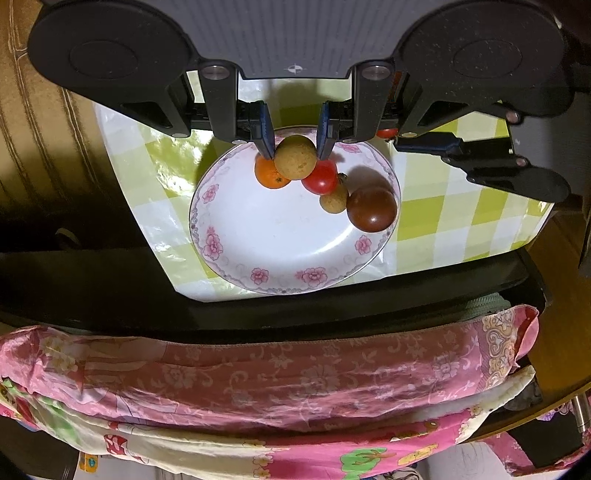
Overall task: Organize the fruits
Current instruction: 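Carry the cherry tomato and tan fruit with both grippers over the white plate, then lower both fruits into the plate and open both grippers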
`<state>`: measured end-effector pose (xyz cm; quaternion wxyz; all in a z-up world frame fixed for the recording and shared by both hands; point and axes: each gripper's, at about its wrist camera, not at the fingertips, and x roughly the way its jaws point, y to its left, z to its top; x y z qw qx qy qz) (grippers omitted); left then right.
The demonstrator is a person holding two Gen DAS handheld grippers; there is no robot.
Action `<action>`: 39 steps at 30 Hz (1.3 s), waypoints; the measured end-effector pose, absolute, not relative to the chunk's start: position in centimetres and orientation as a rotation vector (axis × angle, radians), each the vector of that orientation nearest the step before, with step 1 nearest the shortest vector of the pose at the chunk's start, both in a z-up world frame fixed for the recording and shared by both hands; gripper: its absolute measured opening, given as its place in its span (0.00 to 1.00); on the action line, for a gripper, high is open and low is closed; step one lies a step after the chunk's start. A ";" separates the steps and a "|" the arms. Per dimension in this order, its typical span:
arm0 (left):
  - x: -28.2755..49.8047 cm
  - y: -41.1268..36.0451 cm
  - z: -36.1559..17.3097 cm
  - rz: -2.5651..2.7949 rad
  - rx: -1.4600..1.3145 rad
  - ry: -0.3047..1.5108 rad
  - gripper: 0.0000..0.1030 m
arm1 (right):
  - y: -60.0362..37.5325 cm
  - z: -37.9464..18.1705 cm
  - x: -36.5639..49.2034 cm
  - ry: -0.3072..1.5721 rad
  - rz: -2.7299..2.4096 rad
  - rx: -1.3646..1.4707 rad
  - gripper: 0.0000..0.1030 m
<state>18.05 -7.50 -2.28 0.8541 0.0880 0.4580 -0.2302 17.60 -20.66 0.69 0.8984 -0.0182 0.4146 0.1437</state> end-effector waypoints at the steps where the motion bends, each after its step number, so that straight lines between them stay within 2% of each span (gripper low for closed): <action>1: 18.2 -7.4 -2.3 -0.481 0.180 0.968 0.45 | -20.6 0.6 17.7 0.863 0.296 -0.038 0.21; 3: 18.7 -6.9 -2.5 -0.467 0.162 0.979 0.50 | -20.6 0.4 17.8 0.869 0.292 -0.037 0.21; 5: 19.4 -6.1 -2.7 -0.446 0.100 1.009 0.50 | -20.7 0.4 17.9 0.873 0.292 -0.032 0.21; 10: 18.6 -6.5 -2.5 -0.451 0.144 0.973 0.40 | -20.7 0.4 18.2 0.872 0.292 -0.023 0.21; 18: 19.0 -6.0 -2.4 -0.449 0.092 0.986 0.37 | -20.8 0.1 18.2 0.876 0.284 -0.018 0.21; 32: 18.6 -5.1 0.7 -0.472 0.062 0.930 0.36 | -21.0 0.2 18.5 0.866 0.276 -0.017 0.21; 39: 19.7 -5.4 0.4 -0.443 0.069 0.906 0.36 | -20.8 -0.1 18.9 0.871 0.282 -0.014 0.21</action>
